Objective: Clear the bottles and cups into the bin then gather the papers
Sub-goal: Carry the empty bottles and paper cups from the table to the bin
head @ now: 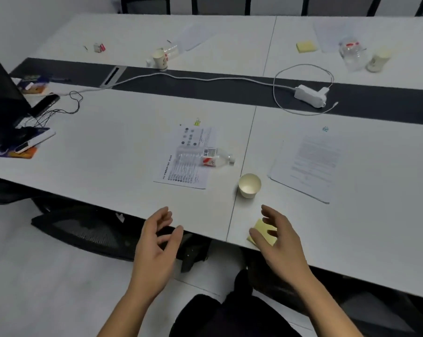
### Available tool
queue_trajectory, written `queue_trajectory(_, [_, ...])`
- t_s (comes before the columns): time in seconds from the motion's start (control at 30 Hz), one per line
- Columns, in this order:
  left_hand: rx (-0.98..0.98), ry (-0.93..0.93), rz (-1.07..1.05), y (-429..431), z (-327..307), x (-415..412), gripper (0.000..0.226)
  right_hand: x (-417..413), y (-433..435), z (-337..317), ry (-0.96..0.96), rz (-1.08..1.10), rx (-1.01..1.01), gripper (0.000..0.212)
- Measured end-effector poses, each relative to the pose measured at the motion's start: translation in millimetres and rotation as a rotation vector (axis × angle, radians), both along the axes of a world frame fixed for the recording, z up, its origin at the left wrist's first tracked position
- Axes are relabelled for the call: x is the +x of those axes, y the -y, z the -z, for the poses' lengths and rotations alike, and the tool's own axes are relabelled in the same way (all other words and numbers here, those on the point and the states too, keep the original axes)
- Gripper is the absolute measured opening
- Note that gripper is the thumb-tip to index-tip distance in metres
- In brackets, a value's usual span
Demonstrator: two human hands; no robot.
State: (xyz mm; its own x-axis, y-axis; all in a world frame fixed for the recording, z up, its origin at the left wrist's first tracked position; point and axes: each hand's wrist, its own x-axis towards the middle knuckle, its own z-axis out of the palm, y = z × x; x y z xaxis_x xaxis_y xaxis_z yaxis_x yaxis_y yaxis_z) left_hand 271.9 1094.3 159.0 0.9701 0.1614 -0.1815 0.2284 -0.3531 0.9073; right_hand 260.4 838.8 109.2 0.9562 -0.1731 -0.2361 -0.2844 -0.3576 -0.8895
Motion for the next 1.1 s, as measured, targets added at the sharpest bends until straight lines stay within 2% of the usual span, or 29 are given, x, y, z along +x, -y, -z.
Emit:
queue_trajectory(0.13, [0.073, -0.008, 0.091, -13, 9, 63, 0.045, 46, -17, 4, -0.036, 0.012, -0.031, 0.059])
queue_trajectory(0.27, [0.155, -0.066, 0.294, -19, 43, 140, 0.048, 86, -24, 26, -0.053, 0.120, -0.124, 0.068])
queue_trajectory(0.33, [0.287, -0.067, 0.421, -21, 69, 185, 0.054, 100, -30, 41, -0.058, 0.233, -0.175, 0.079])
queue_trajectory(0.4, [0.473, 0.009, 0.561, -19, 100, 233, 0.062, 115, -37, 54, -0.080, 0.335, -0.202, 0.094])
queue_trajectory(0.53, [0.795, 0.064, 0.783, -7, 153, 304, 0.087, 132, -43, 88, -0.169, 0.398, -0.216, 0.121])
queue_trajectory(0.6, [0.959, 0.069, 0.848, 0, 169, 323, 0.091, 135, -46, 102, -0.196, 0.396, -0.209, 0.126])
queue_trajectory(0.67, [1.026, 0.051, 0.880, 5, 181, 330, 0.086, 138, -48, 112, -0.180, 0.411, -0.172, 0.121])
queue_trajectory(0.77, [0.997, 0.039, 0.847, 8, 188, 322, 0.074, 140, -50, 119, -0.168, 0.435, -0.113, 0.096])
queue_trajectory(0.83, [0.917, -0.010, 0.809, 6, 186, 308, 0.072, 137, -50, 117, -0.173, 0.425, -0.113, 0.087])
queue_trajectory(1.0, [0.436, -0.175, 0.554, 2, 125, 250, 0.071, 122, -46, 74, -0.160, 0.406, -0.118, 0.087])
queue_trajectory(1.1, [0.275, -0.128, 0.513, -5, 67, 207, 0.070, 105, -48, 32, -0.115, 0.448, -0.082, 0.087])
